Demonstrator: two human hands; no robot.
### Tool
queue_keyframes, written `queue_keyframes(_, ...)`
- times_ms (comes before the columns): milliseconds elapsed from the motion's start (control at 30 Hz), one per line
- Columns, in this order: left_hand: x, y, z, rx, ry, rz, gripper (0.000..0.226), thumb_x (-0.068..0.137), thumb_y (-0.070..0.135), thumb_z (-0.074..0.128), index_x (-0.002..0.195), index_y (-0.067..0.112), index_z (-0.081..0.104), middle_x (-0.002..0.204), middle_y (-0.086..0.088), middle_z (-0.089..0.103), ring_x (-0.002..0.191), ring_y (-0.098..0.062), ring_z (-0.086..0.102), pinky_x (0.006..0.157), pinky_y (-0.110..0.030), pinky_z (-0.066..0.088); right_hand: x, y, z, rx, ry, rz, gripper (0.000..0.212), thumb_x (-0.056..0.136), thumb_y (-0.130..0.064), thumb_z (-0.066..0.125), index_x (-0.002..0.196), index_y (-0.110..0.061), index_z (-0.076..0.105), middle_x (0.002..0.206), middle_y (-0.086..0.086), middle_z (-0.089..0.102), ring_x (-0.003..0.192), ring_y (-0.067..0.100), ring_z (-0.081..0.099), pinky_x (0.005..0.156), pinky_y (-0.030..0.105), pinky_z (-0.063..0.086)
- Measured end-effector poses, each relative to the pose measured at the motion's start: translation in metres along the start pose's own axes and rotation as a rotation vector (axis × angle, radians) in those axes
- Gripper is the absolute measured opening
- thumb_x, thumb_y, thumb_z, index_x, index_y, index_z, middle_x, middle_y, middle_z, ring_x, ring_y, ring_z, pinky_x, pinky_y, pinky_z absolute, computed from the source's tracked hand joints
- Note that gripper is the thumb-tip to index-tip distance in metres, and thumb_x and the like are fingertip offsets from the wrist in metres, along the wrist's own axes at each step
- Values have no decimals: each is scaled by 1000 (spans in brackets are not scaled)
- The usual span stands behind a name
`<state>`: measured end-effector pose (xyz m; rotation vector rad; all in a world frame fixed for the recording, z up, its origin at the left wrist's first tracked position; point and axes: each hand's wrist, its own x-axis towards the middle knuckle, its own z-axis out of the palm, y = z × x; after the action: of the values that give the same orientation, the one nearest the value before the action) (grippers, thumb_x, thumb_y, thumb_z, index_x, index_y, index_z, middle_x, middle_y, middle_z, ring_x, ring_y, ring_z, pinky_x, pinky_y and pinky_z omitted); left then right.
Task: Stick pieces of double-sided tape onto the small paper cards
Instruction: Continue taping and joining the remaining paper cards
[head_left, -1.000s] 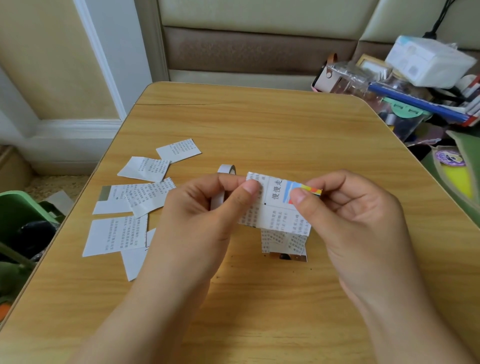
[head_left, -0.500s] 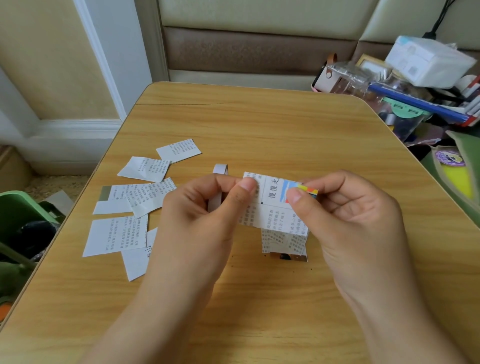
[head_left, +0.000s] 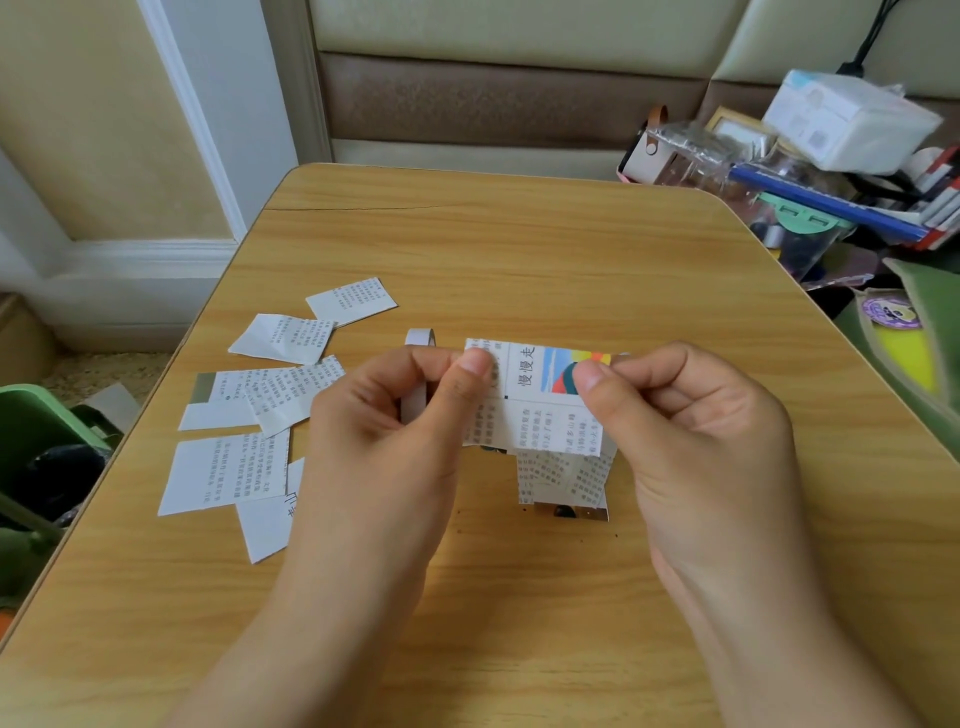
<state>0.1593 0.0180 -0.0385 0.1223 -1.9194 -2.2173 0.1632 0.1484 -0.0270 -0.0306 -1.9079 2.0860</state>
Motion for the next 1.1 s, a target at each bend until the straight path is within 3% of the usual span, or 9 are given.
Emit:
queue_keyframes(133, 0, 0, 0, -4, -12, -10, 20, 74, 39, 65, 61, 23, 69, 60, -3, 50, 59, -11, 41, 49, -14, 32, 0, 3, 0, -11, 3, -28, 27, 75, -1, 74, 56, -17, 65, 64, -3, 71, 63, 4, 66, 62, 14, 48)
queue_keyframes(200, -1, 1, 1, -11, -21, -4, 21, 73, 38, 74, 60, 23, 68, 58, 0, 50, 57, -8, 40, 49, -13, 32, 0, 4, 0, -18, 9, -38, 21, 72, -6, 76, 59, -18, 65, 65, -2, 72, 64, 6, 66, 63, 15, 48)
queue_keyframes(267, -2, 2, 2, -38, -10, -5, 21, 71, 39, 69, 57, 23, 67, 53, 6, 49, 54, -4, 40, 48, -10, 33, 0, 4, -2, -8, 1, 7, 12, 69, -15, 72, 69, -20, 61, 67, -1, 72, 65, 8, 65, 62, 16, 49)
queue_keyframes(433, -5, 2, 5, 3, -11, 37, 22, 73, 38, 75, 58, 23, 67, 44, 16, 43, 46, -1, 37, 45, -10, 31, -2, 3, 4, 24, -166, 227, 62, 60, -22, 84, 112, -33, 52, 81, 1, 74, 74, 12, 70, 67, 23, 53)
queue_keyframes(600, -9, 5, 9, 42, 2, 40, 22, 72, 39, 60, 60, 20, 62, 38, 18, 42, 40, 1, 39, 43, -8, 29, -3, 2, 7, -11, -155, 155, 56, 69, -8, 80, 109, -39, 58, 83, 8, 74, 75, 18, 71, 70, 33, 57)
queue_keyframes(733, -7, 2, 6, 73, 31, 22, 26, 81, 36, 62, 59, 24, 62, 41, 15, 39, 42, -3, 34, 42, -12, 28, -3, 3, 6, -54, -172, 143, 49, 75, -15, 78, 112, -41, 60, 70, 11, 72, 68, 17, 68, 69, 27, 53)
queue_keyframes(900, -5, 1, 5, 54, 54, -6, 29, 85, 29, 62, 57, 23, 60, 42, 15, 39, 45, -3, 35, 45, -16, 31, -1, 3, 1, -72, -123, 158, 39, 75, -18, 79, 107, -35, 67, 75, 8, 74, 76, 17, 68, 92, 36, 49)
queue_keyframes(1000, -5, 1, 5, 52, 47, -7, 28, 84, 32, 63, 57, 26, 61, 43, 14, 39, 47, -4, 35, 45, -16, 31, 1, 3, -1, -22, -113, 171, 34, 75, -11, 73, 104, -29, 67, 75, 3, 75, 74, 9, 67, 81, 26, 49)
queue_keyframes(1100, -5, 4, 4, 54, 42, -2, 26, 79, 35, 63, 55, 26, 62, 41, 15, 37, 43, -3, 33, 43, -12, 28, 1, 3, -1, 15, -123, 183, 37, 70, -18, 72, 106, -26, 68, 74, 5, 74, 73, 9, 64, 78, 24, 49)
